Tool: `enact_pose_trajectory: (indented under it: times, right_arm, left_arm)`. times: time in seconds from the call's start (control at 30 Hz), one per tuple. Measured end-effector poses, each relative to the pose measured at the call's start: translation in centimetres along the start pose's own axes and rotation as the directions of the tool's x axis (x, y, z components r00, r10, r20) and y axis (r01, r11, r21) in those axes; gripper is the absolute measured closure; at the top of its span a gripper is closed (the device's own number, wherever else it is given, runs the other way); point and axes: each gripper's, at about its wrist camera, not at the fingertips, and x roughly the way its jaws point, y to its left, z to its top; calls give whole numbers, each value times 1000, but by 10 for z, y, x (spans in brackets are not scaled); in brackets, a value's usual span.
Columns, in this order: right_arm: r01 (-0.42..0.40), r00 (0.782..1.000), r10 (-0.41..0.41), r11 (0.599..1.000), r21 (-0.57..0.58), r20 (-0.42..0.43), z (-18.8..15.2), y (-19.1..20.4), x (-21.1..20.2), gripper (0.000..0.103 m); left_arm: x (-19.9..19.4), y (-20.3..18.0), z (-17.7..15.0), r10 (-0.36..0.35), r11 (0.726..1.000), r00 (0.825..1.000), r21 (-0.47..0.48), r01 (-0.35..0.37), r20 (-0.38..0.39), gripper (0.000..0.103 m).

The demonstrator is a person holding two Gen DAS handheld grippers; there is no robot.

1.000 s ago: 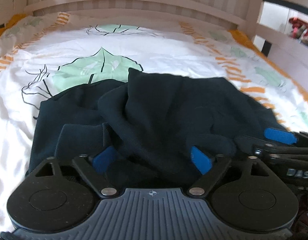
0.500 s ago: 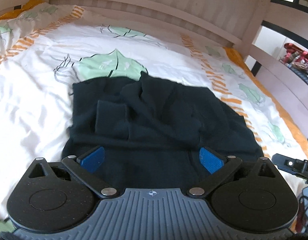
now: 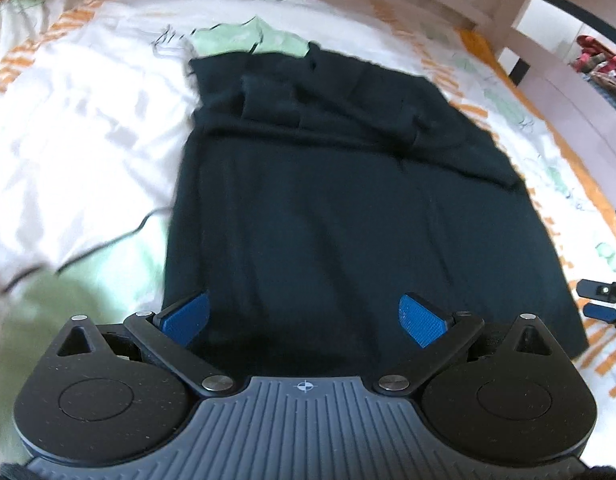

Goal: Fold large clothes

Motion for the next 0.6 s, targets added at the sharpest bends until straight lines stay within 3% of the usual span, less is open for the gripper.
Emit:
enact_pose_trajectory:
  times: [0.17,0.3,0.5,0.6]
  right_arm:
    - [-6,999,6,1000,-8,-53,-8,1,2,0]
    - [-20,992,18,1000,-18,-129,-14,3,11,0]
    - [-27,986,17,998,-61,-163,-19,9,17,0]
    - [-28,985,15,997,-70,-170,-20,10,18,0]
  left_arm:
    - [-8,-1,-10,10,1000,1000,15,-10,-5,0]
    - [-6,-6,-17,28,999,998,46,-25,-48,0]
    - [1,-1,-23,31,999,995,25,-29,-98,0]
    - [-8,-2,-23,30,999,997,15,-29,-65,0]
